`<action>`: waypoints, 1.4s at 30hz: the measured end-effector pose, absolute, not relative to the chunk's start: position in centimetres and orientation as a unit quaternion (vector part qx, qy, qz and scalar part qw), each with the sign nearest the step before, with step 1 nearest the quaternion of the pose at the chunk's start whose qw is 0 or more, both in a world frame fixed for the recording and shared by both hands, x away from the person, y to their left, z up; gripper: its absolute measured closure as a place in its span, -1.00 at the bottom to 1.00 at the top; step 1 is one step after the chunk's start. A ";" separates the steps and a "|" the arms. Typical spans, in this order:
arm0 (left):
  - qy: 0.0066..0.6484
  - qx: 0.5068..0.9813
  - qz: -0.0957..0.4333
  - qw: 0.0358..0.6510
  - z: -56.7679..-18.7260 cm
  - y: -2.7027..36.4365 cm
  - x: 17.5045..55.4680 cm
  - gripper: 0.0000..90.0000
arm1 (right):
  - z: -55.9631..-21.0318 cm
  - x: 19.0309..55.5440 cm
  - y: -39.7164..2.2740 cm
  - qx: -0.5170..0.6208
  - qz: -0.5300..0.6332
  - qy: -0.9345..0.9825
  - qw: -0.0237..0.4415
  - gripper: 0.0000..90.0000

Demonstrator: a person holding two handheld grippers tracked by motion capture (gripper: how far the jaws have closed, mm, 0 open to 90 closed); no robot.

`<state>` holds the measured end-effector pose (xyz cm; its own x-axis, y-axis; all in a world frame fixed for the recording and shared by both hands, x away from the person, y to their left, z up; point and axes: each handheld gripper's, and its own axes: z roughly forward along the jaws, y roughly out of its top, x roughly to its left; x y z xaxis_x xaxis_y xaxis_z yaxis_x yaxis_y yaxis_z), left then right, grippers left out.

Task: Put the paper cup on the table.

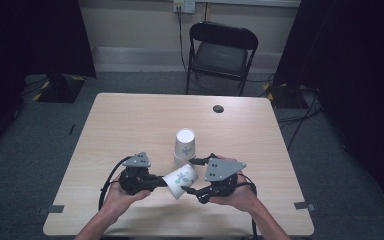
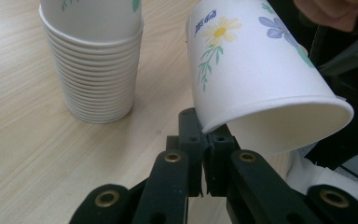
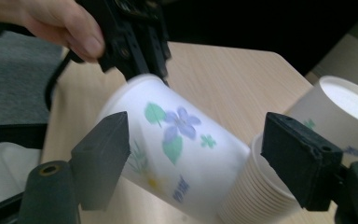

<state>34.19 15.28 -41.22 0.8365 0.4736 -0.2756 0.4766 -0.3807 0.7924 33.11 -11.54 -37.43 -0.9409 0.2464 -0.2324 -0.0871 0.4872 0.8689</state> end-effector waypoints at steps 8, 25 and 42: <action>0.288 0.834 -0.009 0.471 -41.3 15.2 34.3 0.96 | -38.9 32.6 -9.8 0.010 0.470 0.869 0.151 -0.58; 0.311 0.815 -0.040 0.487 -41.6 15.4 34.9 0.98 | -40.8 32.2 -8.4 -0.007 0.408 0.896 0.174 -0.68; 0.335 0.798 -0.024 0.500 -41.5 15.3 34.8 0.97 | -41.8 33.2 -7.9 0.067 0.434 0.889 0.128 -0.48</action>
